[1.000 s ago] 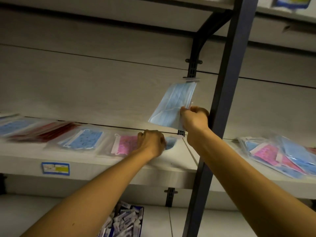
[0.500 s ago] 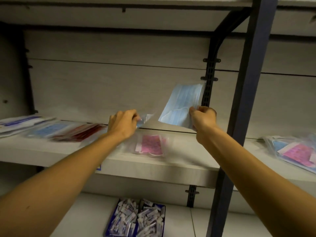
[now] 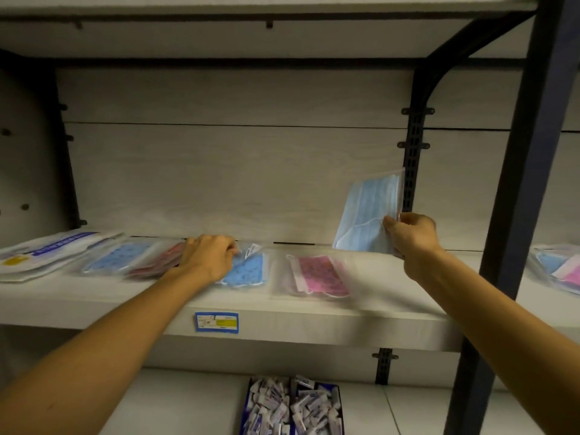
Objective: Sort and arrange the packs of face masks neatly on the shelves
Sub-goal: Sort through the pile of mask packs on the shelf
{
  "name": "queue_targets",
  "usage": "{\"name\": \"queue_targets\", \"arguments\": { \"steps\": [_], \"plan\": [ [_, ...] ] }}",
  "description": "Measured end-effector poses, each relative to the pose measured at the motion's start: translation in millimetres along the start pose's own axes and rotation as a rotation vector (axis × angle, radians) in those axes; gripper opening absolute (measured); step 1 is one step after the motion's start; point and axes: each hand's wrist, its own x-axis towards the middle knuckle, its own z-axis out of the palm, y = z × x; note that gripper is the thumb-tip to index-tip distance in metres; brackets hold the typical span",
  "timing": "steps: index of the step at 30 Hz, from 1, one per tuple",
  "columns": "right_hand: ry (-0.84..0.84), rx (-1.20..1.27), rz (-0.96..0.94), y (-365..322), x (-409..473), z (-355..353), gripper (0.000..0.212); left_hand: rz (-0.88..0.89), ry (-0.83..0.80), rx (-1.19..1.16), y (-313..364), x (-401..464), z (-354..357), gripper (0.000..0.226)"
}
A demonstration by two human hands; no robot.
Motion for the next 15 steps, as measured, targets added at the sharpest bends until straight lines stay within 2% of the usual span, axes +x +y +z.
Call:
{"name": "queue_targets", "arguments": {
  "steps": [4, 9, 15],
  "plan": [
    [0.027, -0.039, -0.004, 3.0, -1.8, 1.2, 0.031, 0.024, -0.124, 0.018, -5.3, -0.8, 1.2, 0.032],
    [0.056, -0.149, -0.012, 5.2, -5.3, -4.7, 0.019, 0.035, -0.079, -0.019, -6.2, 1.5, -2.2, 0.032],
    [0.044, -0.406, -0.058, 6.2, -3.3, -22.0, 0.026, 0.107, -0.018, -0.079, 18.1, 15.6, 4.4, 0.024]
  ]
}}
